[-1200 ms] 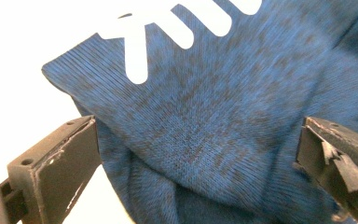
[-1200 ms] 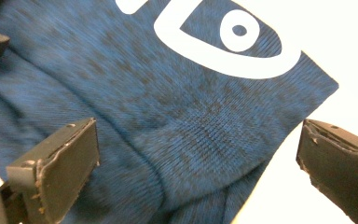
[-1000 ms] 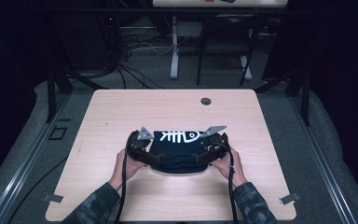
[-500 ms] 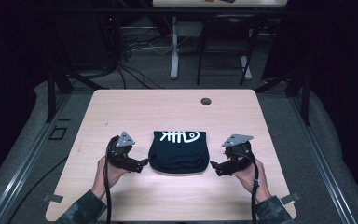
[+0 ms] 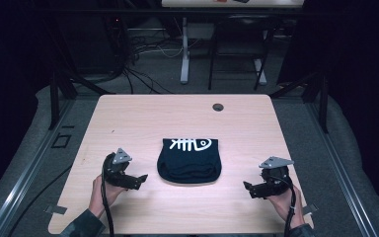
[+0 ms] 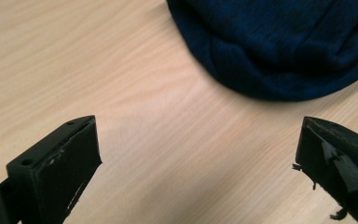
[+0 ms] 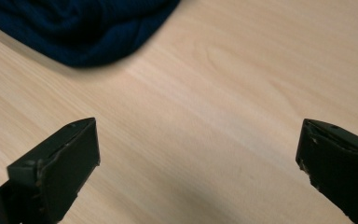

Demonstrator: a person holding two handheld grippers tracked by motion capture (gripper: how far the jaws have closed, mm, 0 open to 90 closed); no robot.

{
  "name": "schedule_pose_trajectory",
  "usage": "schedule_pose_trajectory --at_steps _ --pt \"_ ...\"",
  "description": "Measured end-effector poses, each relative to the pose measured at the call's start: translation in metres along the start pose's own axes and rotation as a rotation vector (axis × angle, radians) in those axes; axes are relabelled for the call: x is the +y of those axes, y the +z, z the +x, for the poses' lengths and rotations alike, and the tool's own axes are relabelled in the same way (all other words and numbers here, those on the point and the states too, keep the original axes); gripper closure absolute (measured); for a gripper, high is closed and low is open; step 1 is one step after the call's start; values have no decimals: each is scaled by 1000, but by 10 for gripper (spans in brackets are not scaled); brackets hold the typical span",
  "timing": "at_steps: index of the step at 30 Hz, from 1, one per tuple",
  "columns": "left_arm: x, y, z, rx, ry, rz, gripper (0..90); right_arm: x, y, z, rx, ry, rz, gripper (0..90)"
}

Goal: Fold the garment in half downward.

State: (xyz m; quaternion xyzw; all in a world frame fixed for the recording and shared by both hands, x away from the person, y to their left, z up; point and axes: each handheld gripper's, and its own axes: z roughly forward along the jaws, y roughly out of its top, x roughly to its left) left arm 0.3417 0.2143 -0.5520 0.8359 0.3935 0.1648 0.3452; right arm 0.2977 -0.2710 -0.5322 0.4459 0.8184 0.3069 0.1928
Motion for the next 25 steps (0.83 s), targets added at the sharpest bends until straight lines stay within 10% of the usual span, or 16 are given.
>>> schedule_pose_trajectory --at_steps 25 --pt "-24 21 6 15 -18 64 0 -37 30 -20 -8 75 101 0"
